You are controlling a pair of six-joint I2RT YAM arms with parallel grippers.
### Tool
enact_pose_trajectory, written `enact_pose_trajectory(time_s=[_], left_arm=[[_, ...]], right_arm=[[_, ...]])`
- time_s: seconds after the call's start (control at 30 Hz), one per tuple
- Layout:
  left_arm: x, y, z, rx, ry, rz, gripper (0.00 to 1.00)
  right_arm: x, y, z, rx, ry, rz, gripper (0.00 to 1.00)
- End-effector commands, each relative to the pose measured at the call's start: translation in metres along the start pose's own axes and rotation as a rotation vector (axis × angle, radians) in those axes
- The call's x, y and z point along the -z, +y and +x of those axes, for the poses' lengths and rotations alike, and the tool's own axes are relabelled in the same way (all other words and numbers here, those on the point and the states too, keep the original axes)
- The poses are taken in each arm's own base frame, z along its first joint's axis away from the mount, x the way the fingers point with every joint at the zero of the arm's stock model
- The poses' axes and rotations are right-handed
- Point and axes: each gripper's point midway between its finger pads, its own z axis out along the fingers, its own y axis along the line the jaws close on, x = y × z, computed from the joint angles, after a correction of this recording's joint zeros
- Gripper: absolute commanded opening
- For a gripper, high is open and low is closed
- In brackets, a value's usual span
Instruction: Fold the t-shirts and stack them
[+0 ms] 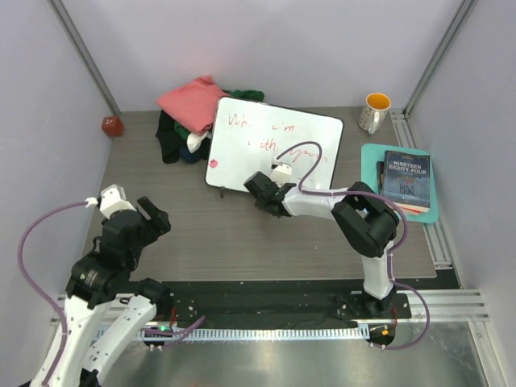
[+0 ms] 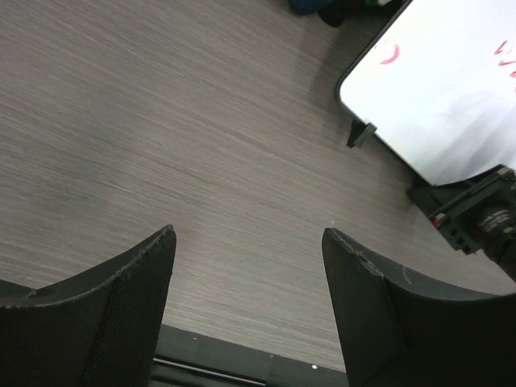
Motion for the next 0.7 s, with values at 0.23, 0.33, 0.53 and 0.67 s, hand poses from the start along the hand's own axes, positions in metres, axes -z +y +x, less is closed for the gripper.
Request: enact_pose_trajectory(time_s=[0.23, 0.33, 0.53, 0.67], left_arm=[[-0.081, -0.074, -0.031, -0.079, -0.019, 0.001, 0.76], [-0.109, -0.089, -0.033, -0.046, -0.019, 0.011, 0.76], [-0.169, -0.119, -0.025, -0.050, 0.049, 0.037, 0.79], [-0.203, -0.144, -0.028, -0.074, 0.079, 0.084, 0.80]], right_arm=[[-0.013, -0.076, 0.015, 0.105, 0.058, 0.226, 0.01], [-0.012, -0.086, 0.009, 0.111, 0.067, 0.243, 0.01], [-0.017, -0.110, -0.007, 0.093, 0.090, 0.275, 0.01], [-0.020, -0.117, -0.011, 0.111, 0.098, 0.288, 0.01]])
